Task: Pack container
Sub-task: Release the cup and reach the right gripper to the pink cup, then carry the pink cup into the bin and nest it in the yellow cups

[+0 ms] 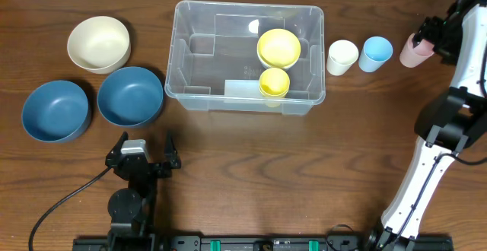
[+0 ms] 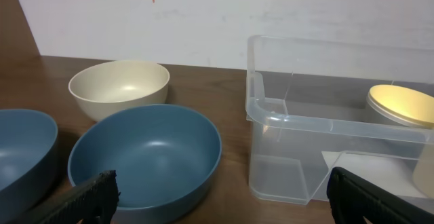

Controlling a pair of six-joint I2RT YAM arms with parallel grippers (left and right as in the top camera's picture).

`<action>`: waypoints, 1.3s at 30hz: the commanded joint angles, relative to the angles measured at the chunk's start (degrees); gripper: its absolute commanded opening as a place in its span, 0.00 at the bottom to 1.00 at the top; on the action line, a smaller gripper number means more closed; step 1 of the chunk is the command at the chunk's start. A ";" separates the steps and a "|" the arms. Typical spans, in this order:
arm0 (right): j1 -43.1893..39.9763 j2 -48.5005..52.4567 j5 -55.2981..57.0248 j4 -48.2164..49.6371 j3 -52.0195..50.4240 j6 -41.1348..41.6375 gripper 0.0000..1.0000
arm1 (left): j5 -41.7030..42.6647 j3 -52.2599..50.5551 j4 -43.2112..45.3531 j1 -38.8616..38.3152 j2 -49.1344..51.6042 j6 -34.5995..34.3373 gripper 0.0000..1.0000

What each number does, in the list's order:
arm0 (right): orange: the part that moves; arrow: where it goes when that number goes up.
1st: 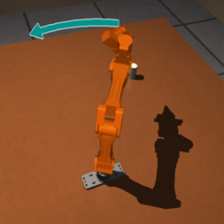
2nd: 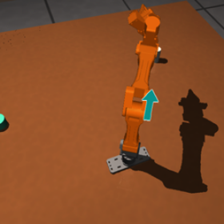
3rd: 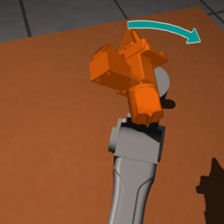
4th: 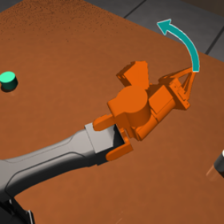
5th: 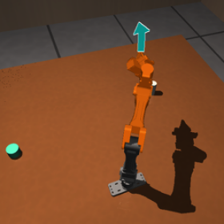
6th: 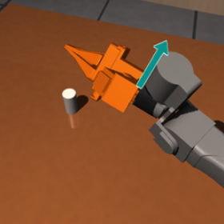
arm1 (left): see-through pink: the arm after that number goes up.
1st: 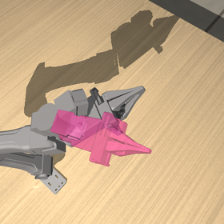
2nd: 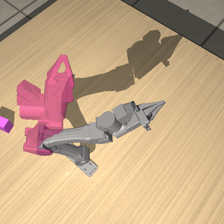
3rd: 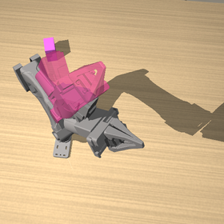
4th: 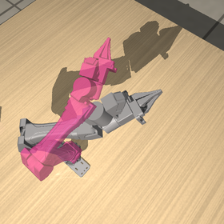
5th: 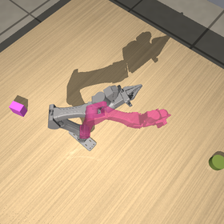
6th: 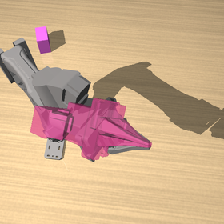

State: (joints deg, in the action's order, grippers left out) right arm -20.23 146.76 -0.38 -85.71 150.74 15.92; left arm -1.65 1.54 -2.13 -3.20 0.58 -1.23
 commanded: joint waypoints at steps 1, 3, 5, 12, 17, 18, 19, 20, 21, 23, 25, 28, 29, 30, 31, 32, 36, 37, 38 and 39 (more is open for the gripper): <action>-0.48 1.86 0.39 0.76 0.15 0.39 0.78 | -0.46 -1.31 -1.92 0.28 -0.35 0.76 0.98; -0.57 2.47 0.42 1.29 0.15 0.79 0.77 | -0.46 -1.31 -1.92 0.28 -0.35 0.76 0.98; -0.61 2.62 0.42 1.90 0.15 0.79 0.77 | -0.46 -1.31 -1.92 0.28 -0.35 0.79 0.98; -0.87 2.64 1.92 3.04 0.15 0.79 0.71 | -0.46 -1.31 -1.92 0.28 -0.35 0.76 0.98; -0.87 2.73 3.41 2.80 0.15 0.79 0.60 | -0.46 -1.31 -1.92 0.28 -0.35 0.76 0.98; -0.87 2.75 3.61 2.73 0.15 0.79 0.58 | -0.46 -1.31 -1.92 0.28 -0.35 0.79 0.98; -0.87 2.80 3.63 2.62 0.15 0.79 0.56 | -0.46 -1.31 -1.92 0.28 -0.35 0.76 0.98; -0.87 2.84 3.61 2.58 0.15 0.79 0.53 | -0.46 -1.31 -1.92 0.28 -0.35 0.79 0.98; -0.87 2.89 3.63 2.49 0.13 0.79 0.50 | -0.46 -1.31 -1.92 0.28 -0.35 0.79 0.98; -0.87 3.02 3.63 2.32 0.09 0.79 0.45 | -0.46 -1.31 -1.92 0.28 -0.35 0.79 0.98; -0.87 3.23 3.61 2.14 0.00 0.81 0.44 | -0.46 -1.31 -1.92 0.28 -0.35 0.76 0.98; -1.01 3.37 3.67 2.21 -1.07 0.81 0.40 | -0.46 -1.31 -1.92 0.28 -0.35 0.79 0.98; -1.11 3.37 3.78 2.36 -1.64 0.83 0.36 | -0.46 -1.31 -1.95 0.28 -0.35 0.76 0.98; -1.20 3.37 3.87 2.38 -1.99 0.81 0.34 | -0.46 -1.31 -1.92 0.28 -0.35 0.76 0.98; -1.33 3.37 4.15 2.47 -2.49 0.79 0.33 | -0.46 -1.31 -1.92 0.28 -0.35 0.76 0.98; -1.36 3.37 4.37 2.56 -2.73 0.81 0.31 | -0.46 -1.31 -1.92 0.28 -0.35 0.79 0.98; -1.36 3.37 4.72 2.64 -3.32 0.81 0.18 | -0.46 -1.31 -1.92 0.28 -0.35 0.76 0.98; -1.36 3.37 4.68 2.64 -3.32 0.92 0.12 | -0.46 -1.31 -1.92 0.28 -0.35 0.79 0.98; -1.36 3.37 4.70 2.60 -3.32 1.22 0.06 | -0.46 -1.31 -1.92 0.28 -0.35 0.79 0.98; -1.36 3.37 4.70 2.54 -3.34 1.22 0.01 | -0.46 -1.31 -1.92 0.28 -0.35 0.79 0.98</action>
State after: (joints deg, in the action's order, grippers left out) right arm -20.97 148.88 3.29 -83.02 147.65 16.34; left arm -1.65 1.54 -2.13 -3.20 0.58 -1.23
